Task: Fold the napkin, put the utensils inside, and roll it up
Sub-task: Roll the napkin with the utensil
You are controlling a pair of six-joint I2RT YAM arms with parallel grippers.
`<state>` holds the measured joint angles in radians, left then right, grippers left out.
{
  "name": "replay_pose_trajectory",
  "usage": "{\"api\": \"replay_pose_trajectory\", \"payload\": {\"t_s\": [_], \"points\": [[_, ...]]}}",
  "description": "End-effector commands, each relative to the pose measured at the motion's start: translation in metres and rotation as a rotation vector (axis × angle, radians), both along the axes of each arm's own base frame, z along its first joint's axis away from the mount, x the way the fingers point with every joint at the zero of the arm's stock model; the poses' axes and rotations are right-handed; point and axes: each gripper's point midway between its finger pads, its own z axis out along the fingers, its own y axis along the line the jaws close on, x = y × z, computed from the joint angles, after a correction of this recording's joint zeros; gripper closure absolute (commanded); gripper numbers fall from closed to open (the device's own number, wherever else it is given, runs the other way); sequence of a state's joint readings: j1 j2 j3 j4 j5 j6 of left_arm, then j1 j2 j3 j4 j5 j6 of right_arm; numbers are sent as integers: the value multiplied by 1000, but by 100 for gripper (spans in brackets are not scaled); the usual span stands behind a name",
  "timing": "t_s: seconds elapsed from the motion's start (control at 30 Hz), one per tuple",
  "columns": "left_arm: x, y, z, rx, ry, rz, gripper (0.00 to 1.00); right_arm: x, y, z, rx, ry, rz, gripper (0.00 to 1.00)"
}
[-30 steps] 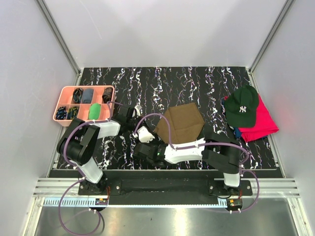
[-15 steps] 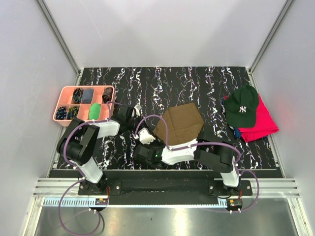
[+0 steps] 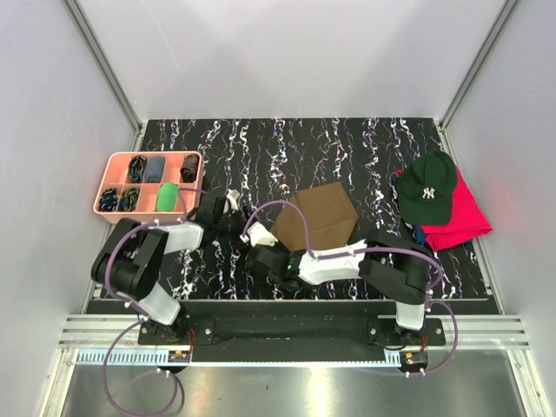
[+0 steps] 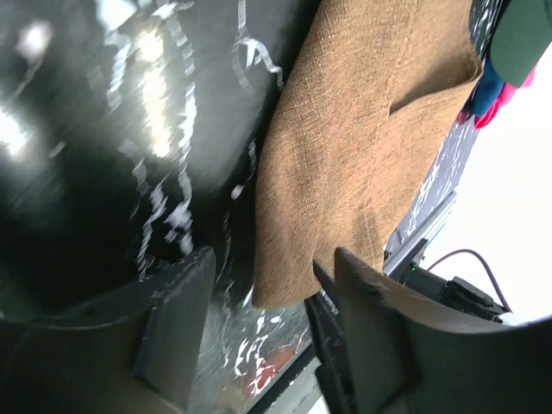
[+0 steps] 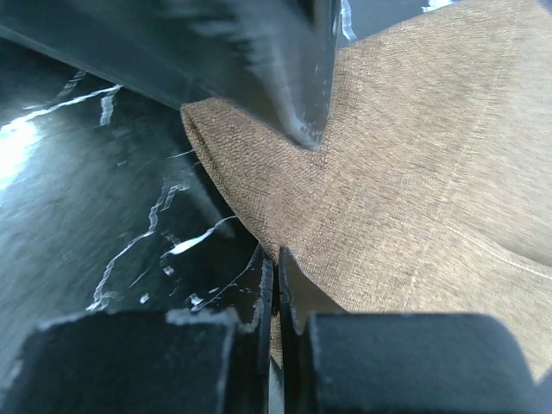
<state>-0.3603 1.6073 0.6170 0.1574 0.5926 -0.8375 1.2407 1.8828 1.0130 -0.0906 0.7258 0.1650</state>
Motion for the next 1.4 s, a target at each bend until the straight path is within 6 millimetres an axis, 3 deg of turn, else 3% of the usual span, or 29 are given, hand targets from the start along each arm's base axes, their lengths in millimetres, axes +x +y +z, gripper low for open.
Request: {"api": "replay_pose_trajectory", "payload": {"t_s": [0.0, 0.13, 0.17, 0.33, 0.57, 0.67, 0.87, 1.37], "points": [[15, 16, 22, 22, -170, 83, 33, -20, 21, 7, 131, 203, 133, 100], [12, 34, 23, 104, -252, 126, 31, -19, 24, 19, 208, 313, 157, 100], [15, 38, 31, 116, -303, 139, 31, -20, 26, 22, 228, 335, 169, 100], [9, 47, 37, 130, -422, 135, 31, -28, 31, 33, 326, 521, 234, 100], [-2, 32, 63, 97, -643, 3, 32, -32, 40, 46, 458, 785, 324, 100], [-9, 21, 71, 60, -716, -44, 32, -31, 37, 38, 471, 888, 335, 100], [-17, 11, 65, 52, -758, -116, 31, -30, 35, 25, 553, 1072, 345, 100], [-26, 4, 43, 79, -774, -223, 33, -9, 24, 6, 693, 1256, 335, 100]]}}
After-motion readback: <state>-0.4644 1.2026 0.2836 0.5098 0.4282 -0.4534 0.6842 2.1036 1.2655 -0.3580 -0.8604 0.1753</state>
